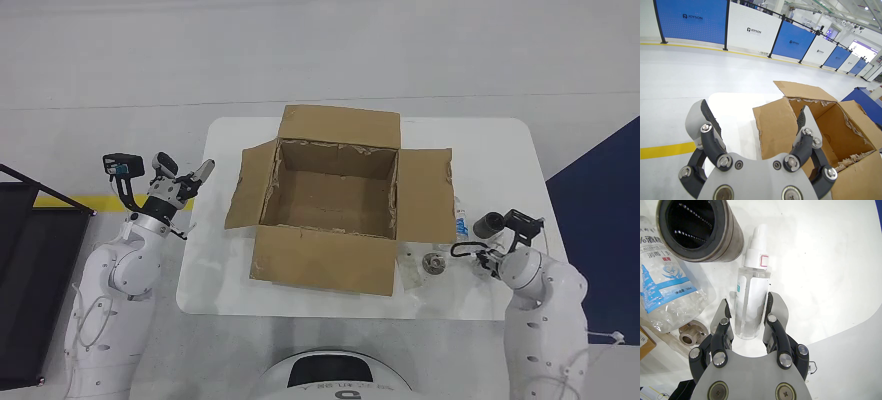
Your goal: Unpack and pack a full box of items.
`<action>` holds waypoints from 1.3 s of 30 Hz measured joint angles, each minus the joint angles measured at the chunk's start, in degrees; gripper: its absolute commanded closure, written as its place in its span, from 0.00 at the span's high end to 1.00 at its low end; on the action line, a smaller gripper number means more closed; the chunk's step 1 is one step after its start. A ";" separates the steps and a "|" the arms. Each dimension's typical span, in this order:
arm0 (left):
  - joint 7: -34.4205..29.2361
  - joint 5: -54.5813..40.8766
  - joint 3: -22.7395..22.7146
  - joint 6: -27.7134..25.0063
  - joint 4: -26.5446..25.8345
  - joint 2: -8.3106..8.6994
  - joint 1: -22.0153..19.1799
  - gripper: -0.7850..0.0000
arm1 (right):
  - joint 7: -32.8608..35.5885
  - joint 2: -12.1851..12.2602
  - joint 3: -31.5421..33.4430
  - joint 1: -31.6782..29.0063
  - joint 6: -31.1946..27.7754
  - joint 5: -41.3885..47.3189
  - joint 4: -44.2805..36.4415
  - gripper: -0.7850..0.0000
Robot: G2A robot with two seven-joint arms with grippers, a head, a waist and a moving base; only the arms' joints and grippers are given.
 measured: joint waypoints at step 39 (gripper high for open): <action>0.00 0.00 0.00 0.00 0.00 0.00 0.00 1.00 | -34.56 -2.57 2.25 -13.01 -21.75 48.84 -26.77 0.00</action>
